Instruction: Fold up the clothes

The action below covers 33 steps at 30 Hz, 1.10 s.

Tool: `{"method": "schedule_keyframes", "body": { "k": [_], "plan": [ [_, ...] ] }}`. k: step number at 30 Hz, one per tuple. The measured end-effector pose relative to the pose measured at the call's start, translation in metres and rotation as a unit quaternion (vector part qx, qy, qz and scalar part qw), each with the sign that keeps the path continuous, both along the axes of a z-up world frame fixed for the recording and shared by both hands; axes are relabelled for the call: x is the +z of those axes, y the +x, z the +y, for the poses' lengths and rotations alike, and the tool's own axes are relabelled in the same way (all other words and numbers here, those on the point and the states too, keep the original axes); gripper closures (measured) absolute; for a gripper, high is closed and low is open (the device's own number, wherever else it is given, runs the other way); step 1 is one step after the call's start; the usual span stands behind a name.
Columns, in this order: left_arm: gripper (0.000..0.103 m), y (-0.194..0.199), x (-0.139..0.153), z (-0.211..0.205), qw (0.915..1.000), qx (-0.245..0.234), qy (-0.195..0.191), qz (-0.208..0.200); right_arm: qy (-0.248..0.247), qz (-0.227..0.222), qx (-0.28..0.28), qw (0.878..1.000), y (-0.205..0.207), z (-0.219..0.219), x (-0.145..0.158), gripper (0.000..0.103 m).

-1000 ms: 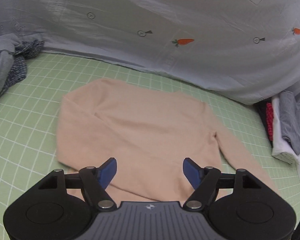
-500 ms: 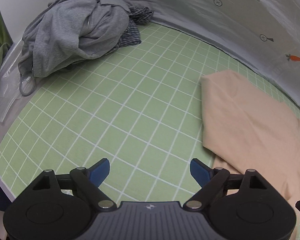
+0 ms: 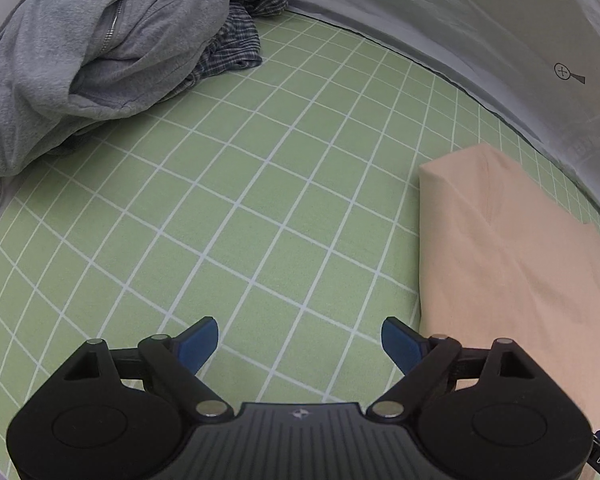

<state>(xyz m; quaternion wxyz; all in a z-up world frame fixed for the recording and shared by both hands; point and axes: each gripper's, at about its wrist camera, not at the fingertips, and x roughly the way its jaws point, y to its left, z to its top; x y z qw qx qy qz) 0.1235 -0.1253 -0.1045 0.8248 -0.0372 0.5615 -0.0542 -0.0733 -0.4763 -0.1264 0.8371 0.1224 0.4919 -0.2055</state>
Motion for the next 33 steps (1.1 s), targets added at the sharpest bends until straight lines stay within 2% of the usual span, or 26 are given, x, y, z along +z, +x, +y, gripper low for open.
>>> {"method": "schedule_keyframes", "body": {
  "k": [1, 2, 3, 4, 5, 9, 11, 13, 17, 20, 21, 22, 24, 27, 29, 31, 33],
  "plan": [
    [0.014, 0.004, -0.002, -0.004, 1.0, -0.002, 0.002, 0.0, 0.012, -0.008, 0.006, 1.0, 0.0, -0.001, 0.001, 0.038],
    [0.014, 0.008, -0.004, -0.008, 1.0, -0.002, 0.002, 0.001, 0.021, -0.016, 0.017, 1.0, 0.002, -0.002, 0.003, 0.046],
    [0.014, 0.011, -0.007, -0.012, 1.0, -0.002, -0.001, 0.003, 0.019, -0.017, 0.03, 0.999, 0.005, -0.001, 0.005, 0.063],
    [0.014, 0.015, -0.009, -0.015, 1.0, -0.001, -0.004, 0.005, 0.016, -0.018, 0.045, 0.999, 0.009, -0.001, 0.008, 0.088],
    [0.014, 0.018, -0.011, -0.019, 1.0, 0.001, -0.005, 0.007, 0.015, -0.022, 0.057, 0.998, 0.013, -0.002, 0.01, 0.1],
    [0.014, 0.027, -0.009, -0.034, 1.0, 0.008, 0.003, 0.0, 0.027, -0.079, 0.06, 0.995, 0.029, -0.022, 0.032, 0.099],
    [0.014, 0.028, -0.002, -0.038, 0.9999, 0.008, -0.001, -0.013, 0.013, -0.112, 0.043, 0.993, 0.035, -0.041, 0.05, 0.099],
    [0.014, 0.028, 0.006, -0.04, 0.9998, 0.005, -0.007, -0.02, -0.043, -0.124, 0.013, 0.991, 0.038, -0.063, 0.066, 0.099],
    [0.014, 0.019, 0.013, -0.042, 0.9998, 0.0, 0.003, -0.022, -0.062, -0.129, -0.026, 0.989, 0.018, -0.07, 0.067, 0.098],
    [0.014, 0.008, 0.021, -0.041, 0.9997, -0.004, 0.012, -0.022, -0.076, -0.133, -0.055, 0.987, 0.003, -0.075, 0.068, 0.085],
    [0.014, 0.004, 0.025, -0.04, 0.9996, -0.005, 0.012, -0.026, -0.081, -0.134, -0.065, 0.986, -0.003, -0.076, 0.068, 0.07],
    [0.013, -0.001, 0.029, -0.04, 0.9994, -0.006, 0.012, -0.031, -0.086, -0.135, -0.075, 0.984, -0.008, -0.078, 0.069, 0.051],
    [0.01, -0.014, 0.04, -0.039, 0.999, -0.007, 0.007, -0.043, -0.095, -0.137, -0.094, 0.981, -0.018, -0.082, 0.069, 0.033],
    [0.008, -0.036, 0.056, -0.038, 0.9979, -0.003, -0.012, -0.064, -0.109, -0.141, -0.123, 0.976, -0.033, -0.087, 0.07, 0.013],
    [0.008, -0.054, 0.066, -0.038, 0.9968, -0.006, -0.02, -0.078, -0.116, -0.142, -0.139, 0.973, -0.044, -0.088, 0.071, 0.008],
    [0.007, -0.073, 0.076, -0.038, 0.9949, -0.012, -0.025, -0.097, -0.099, -0.141, -0.119, 0.978, -0.062, -0.071, 0.068, 0.001],
    [0.006, -0.093, 0.084, -0.038, 0.9929, -0.013, -0.032, -0.114, -0.086, -0.143, -0.094, 0.982, -0.079, -0.061, 0.069, 0.001]
  ]
}}
